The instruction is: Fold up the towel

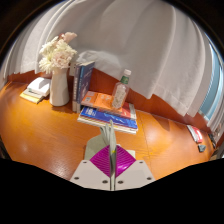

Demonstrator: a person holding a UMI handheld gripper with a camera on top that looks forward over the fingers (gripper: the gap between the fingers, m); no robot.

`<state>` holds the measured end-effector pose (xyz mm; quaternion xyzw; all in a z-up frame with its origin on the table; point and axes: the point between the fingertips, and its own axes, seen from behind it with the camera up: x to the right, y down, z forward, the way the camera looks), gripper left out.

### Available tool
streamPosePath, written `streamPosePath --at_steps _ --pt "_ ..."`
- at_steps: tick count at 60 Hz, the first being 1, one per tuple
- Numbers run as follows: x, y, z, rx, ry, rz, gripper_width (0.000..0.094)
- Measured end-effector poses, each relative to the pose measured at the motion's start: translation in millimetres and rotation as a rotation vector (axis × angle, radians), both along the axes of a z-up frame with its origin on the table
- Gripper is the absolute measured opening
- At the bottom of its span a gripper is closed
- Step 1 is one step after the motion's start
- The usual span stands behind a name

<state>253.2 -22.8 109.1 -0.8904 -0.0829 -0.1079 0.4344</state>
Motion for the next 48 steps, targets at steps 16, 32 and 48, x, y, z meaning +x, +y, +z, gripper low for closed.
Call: streamPosePath --at_steps 16,32,48 --pt "100 -26 -52 -0.105 -0.080 -0.080 0.0596" --pt "22 -56 22 0.026 0.066 -0.103 0.0715" --pt "-108 -96 126 0.208 0.261 -0.093 0.0766"
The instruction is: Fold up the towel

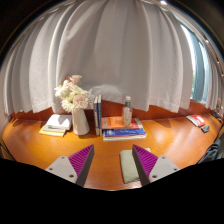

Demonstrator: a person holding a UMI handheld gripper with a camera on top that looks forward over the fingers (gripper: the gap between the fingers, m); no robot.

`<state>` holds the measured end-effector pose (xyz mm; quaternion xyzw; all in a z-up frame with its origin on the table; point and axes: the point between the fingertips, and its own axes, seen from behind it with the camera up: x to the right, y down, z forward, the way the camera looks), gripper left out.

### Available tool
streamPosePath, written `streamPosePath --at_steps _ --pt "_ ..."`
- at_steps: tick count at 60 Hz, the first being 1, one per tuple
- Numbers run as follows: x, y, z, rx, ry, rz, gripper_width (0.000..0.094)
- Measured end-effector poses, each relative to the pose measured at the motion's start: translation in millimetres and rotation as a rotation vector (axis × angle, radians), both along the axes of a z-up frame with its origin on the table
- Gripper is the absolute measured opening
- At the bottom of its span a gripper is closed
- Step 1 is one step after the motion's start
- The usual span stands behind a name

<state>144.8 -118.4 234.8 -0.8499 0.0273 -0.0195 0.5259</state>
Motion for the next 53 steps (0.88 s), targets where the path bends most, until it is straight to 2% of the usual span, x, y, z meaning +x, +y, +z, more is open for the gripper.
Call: streamPosePath --at_steps 7,13,30,53 --pt "-34 -28 18 0.024 0.008 0.007 0.0842" --pt "-57 -52 26 0.039 0.028 0.013 0.0838" --pt "-88 -95 21 0.004 -0.016 0.032 0.0840" --pt "-120 -113 32 0.017 -0.011 0.070 0.0840"
